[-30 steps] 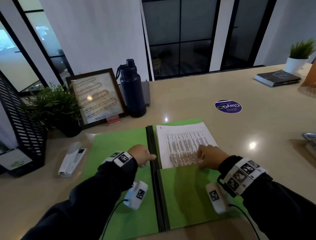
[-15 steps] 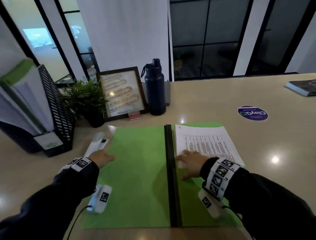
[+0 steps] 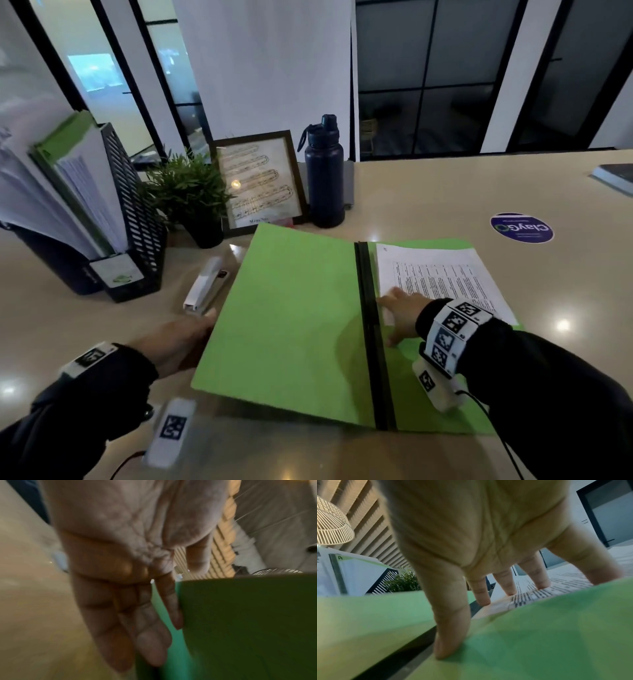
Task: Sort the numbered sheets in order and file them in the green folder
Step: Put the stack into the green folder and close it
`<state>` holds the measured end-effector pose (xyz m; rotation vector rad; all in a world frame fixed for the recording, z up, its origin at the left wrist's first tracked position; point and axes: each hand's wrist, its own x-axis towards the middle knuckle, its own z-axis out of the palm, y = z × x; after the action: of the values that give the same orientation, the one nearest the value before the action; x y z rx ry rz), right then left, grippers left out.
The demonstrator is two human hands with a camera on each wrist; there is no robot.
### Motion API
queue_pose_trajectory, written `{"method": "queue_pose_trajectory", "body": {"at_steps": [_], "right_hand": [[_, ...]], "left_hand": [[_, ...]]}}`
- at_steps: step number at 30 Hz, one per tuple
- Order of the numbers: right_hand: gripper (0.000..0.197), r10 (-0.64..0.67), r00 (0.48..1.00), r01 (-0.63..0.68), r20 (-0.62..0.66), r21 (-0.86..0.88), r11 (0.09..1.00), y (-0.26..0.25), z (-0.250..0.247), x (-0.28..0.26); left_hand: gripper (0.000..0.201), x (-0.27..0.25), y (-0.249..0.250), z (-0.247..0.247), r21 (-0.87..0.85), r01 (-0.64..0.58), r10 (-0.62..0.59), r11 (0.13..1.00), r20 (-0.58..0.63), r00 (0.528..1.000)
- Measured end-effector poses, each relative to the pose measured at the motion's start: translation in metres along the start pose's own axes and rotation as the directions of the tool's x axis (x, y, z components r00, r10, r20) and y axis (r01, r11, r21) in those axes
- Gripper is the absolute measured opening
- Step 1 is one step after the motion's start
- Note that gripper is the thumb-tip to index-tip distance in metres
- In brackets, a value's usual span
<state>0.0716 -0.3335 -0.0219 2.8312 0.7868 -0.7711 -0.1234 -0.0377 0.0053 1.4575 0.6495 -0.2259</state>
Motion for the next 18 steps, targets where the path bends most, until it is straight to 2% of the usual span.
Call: {"method": "queue_pose_trajectory", "body": {"at_steps": [2, 3, 4, 5, 6, 8, 10, 12, 15, 16, 17, 18], "right_hand": [[0.095, -0.016, 1.000, 0.016, -0.002, -0.002, 1.000, -0.001, 0.000, 0.000], [0.094, -0.035, 0.999, 0.035, -0.013, 0.005, 0.999, -0.001, -0.002, -0.001], [0.091, -0.053, 0.998, 0.053, -0.023, 0.020, 0.998, 0.000, -0.003, -0.004], [0.085, -0.075, 0.996, 0.077, -0.039, 0.056, 0.995, 0.003, -0.005, -0.006], [0.077, -0.083, 0.996, 0.088, -0.043, 0.122, 0.989, 0.008, -0.009, -0.010], [0.060, -0.064, 0.998, 0.070, -0.029, 0.326, 0.943, 0.029, -0.016, -0.016], [0.047, -0.006, 1.000, 0.021, -0.030, 0.557, 0.830, 0.059, -0.020, -0.025], [0.039, 0.116, 0.990, -0.026, -0.082, 0.697, 0.717, 0.093, -0.019, -0.042], [0.025, 0.301, 0.941, -0.037, -0.153, 0.838, 0.544, 0.141, -0.009, -0.079], [0.020, 0.338, 0.930, -0.032, -0.143, 0.886, 0.463, 0.154, -0.005, -0.091], [0.022, 0.361, 0.926, -0.018, -0.111, 0.942, 0.336, 0.162, -0.004, -0.102], [0.033, 0.378, 0.924, -0.029, -0.064, 0.972, 0.235, 0.171, -0.002, -0.109]], "left_hand": [[0.053, -0.011, 0.020, 0.018, -0.095, -0.100, 0.112, 0.990, 0.133, 0.985], [0.065, -0.017, 0.033, 0.033, -0.127, -0.129, 0.162, 0.983, 0.295, 0.942], [0.074, -0.017, 0.043, 0.044, -0.162, -0.147, 0.206, 0.976, 0.453, 0.868], [0.079, -0.017, 0.052, 0.057, -0.191, -0.139, 0.224, 0.972, 0.565, 0.794], [0.076, -0.014, 0.058, 0.070, -0.173, -0.164, 0.236, 0.971, 0.622, 0.747], [0.066, -0.005, 0.066, 0.101, 0.033, -0.341, 0.263, 0.940, 0.568, 0.780], [0.057, 0.003, 0.075, 0.134, 0.173, -0.405, 0.262, 0.898, 0.528, 0.807], [0.053, 0.013, 0.081, 0.165, 0.216, -0.452, 0.300, 0.866, 0.498, 0.814], [0.046, 0.026, 0.080, 0.203, 0.310, -0.521, 0.320, 0.795, 0.515, 0.795], [0.043, 0.029, 0.079, 0.213, 0.354, -0.539, 0.314, 0.764, 0.526, 0.790], [0.042, 0.032, 0.077, 0.223, 0.408, -0.552, 0.299, 0.727, 0.536, 0.790], [0.042, 0.034, 0.075, 0.232, 0.474, -0.561, 0.269, 0.679, 0.550, 0.791]]}}
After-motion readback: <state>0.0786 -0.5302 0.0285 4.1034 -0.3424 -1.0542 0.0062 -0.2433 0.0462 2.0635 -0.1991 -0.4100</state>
